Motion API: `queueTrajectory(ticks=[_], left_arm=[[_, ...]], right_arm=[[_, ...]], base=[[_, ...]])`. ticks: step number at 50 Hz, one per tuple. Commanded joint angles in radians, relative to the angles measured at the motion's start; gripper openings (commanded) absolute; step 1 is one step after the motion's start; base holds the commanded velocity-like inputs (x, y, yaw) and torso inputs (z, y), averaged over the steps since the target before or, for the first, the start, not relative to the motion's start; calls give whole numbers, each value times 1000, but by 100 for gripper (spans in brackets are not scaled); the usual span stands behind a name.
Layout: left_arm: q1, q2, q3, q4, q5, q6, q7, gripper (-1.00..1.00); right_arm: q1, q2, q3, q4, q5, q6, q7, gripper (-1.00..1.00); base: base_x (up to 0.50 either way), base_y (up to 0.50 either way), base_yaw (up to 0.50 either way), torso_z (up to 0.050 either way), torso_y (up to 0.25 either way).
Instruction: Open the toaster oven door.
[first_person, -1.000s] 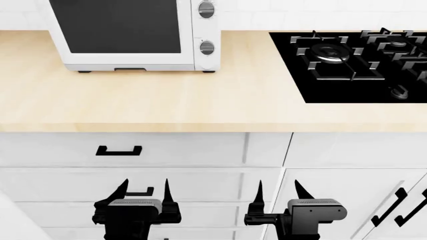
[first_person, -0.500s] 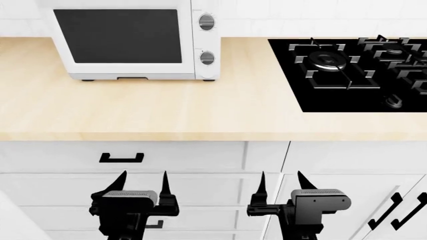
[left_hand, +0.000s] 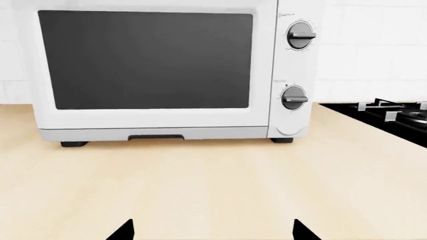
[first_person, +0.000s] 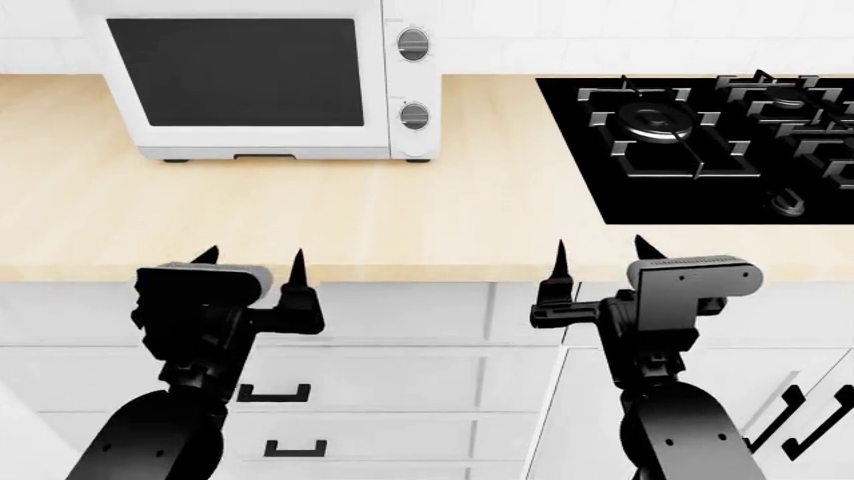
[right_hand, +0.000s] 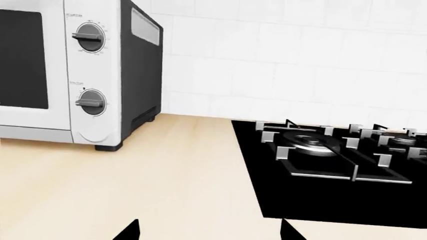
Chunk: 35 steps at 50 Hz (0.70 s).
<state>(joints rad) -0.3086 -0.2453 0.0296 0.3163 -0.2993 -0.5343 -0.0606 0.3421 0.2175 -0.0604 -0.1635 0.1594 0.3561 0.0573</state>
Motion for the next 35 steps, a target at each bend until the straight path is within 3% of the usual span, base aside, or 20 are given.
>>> queueTrajectory(ticks=[1, 12, 20, 29, 35], left_arm=[[-216, -67, -15, 18, -47, -202, -1, 100], [-367, -84, 8, -61, -51, -259, 11, 100], [-364, -81, 22, -58, -50, -254, 12, 100], [-351, -87, 30, -54, -49, -248, 14, 100], [-345, -89, 39, -58, -46, -240, 16, 100]], right_arm=[[191, 61, 2, 8, 26, 142, -35, 100], [293, 79, -11, 113, 24, 144, -61, 100], [288, 81, -18, 125, 25, 138, -65, 100], [283, 81, -23, 130, 31, 137, -68, 100], [274, 77, -7, 128, 45, 141, -60, 100]], base=[[0, 0, 0, 0, 0], [0, 0, 0, 0, 0], [0, 26, 0, 0, 0], [0, 372, 0, 0, 0], [0, 19, 0, 0, 0]])
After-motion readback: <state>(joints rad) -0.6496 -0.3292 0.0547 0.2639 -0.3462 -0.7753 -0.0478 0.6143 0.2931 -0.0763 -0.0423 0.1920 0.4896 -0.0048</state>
